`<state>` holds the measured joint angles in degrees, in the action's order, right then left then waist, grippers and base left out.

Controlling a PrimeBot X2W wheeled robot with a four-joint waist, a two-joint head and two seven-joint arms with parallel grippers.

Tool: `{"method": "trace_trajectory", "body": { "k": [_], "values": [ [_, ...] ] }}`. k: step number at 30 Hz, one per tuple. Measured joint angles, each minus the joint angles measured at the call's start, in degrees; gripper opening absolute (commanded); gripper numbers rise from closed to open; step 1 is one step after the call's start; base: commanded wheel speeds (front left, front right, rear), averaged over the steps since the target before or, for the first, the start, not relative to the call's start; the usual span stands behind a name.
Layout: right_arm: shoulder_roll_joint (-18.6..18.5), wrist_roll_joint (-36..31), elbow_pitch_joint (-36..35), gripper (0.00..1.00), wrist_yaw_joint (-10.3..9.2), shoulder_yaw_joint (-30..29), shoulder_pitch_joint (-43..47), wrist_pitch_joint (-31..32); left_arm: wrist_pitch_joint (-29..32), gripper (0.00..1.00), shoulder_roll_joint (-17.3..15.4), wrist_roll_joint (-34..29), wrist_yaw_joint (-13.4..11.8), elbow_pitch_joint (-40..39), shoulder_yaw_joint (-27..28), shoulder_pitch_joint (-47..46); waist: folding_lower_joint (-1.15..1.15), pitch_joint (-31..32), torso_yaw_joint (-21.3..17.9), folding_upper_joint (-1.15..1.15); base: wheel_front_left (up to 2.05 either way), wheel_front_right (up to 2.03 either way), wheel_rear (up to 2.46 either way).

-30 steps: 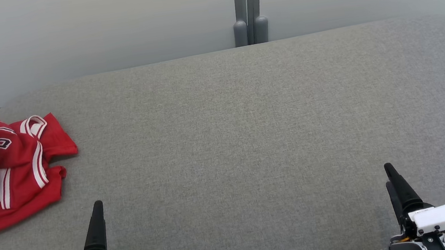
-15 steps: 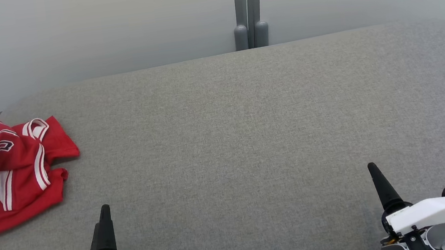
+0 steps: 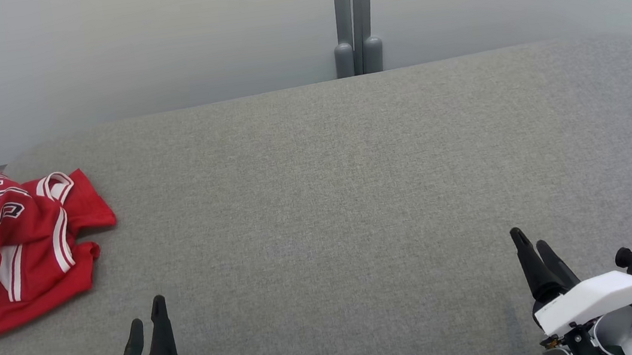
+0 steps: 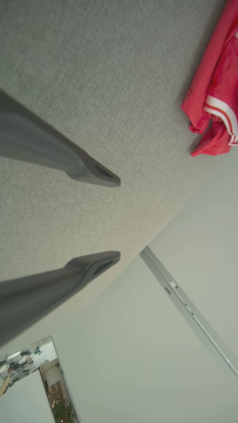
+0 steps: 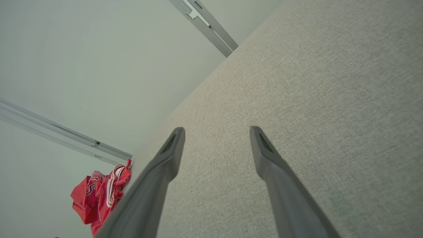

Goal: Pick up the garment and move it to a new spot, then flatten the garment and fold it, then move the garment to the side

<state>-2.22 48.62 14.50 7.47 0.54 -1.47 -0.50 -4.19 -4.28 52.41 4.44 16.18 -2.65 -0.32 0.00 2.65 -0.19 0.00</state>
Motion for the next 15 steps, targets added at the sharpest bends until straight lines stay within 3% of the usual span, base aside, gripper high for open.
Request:
{"method": "trace_trajectory", "body": {
  "k": [15],
  "values": [
    [-0.1, -11.5, -1.5, 1.0, 0.0, 0.4, 0.3, 0.7, -2.5, 1.0, -0.6, -9.8, -0.9, -1.0, -2.2, 1.1, 0.0, 0.8, 0.2, 0.0, 0.0, 0.0, 0.0]
  ]
}}
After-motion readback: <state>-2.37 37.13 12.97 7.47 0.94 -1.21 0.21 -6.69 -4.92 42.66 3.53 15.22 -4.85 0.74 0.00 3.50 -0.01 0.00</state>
